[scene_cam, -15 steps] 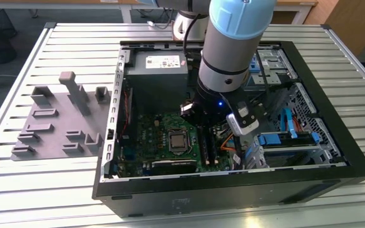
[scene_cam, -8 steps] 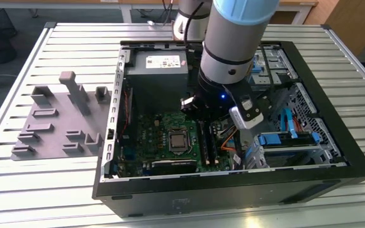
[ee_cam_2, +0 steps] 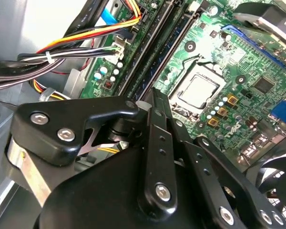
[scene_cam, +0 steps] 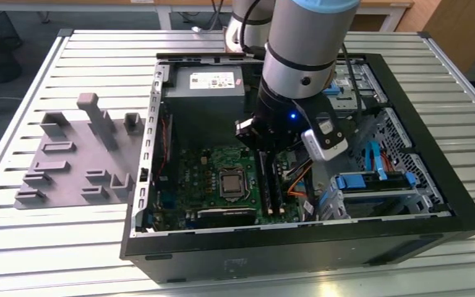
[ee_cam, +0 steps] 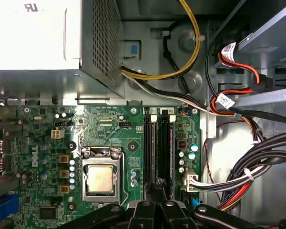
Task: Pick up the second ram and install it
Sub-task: 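Press down the second ram until it locks into place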
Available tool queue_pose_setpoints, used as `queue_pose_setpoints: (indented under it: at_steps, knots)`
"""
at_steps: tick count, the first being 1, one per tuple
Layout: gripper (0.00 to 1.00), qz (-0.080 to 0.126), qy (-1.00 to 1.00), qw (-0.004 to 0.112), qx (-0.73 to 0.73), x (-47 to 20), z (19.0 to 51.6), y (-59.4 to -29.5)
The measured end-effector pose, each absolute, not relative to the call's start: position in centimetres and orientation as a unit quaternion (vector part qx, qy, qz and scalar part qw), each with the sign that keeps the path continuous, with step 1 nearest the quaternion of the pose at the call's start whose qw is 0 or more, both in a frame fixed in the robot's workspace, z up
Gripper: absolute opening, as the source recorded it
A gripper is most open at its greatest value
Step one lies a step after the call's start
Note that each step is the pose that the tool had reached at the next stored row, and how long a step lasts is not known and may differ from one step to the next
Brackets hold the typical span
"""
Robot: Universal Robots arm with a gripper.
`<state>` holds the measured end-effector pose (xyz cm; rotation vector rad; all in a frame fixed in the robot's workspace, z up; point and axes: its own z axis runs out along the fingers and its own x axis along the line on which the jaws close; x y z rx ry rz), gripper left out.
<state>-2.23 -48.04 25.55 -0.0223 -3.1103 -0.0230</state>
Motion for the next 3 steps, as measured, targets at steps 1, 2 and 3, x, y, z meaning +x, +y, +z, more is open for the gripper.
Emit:
queue_pose_setpoints:
  at_steps: [1, 2, 3]
  knots:
    - [0.11, -0.007, -1.000, 0.016, -0.007, -2.23, 25.58, -48.04]
    - [0.11, -0.007, -1.000, 0.016, -0.007, -2.23, 25.59, -48.04]
    - [0.11, -0.007, -1.000, 0.016, -0.007, -2.23, 25.59, -48.04]
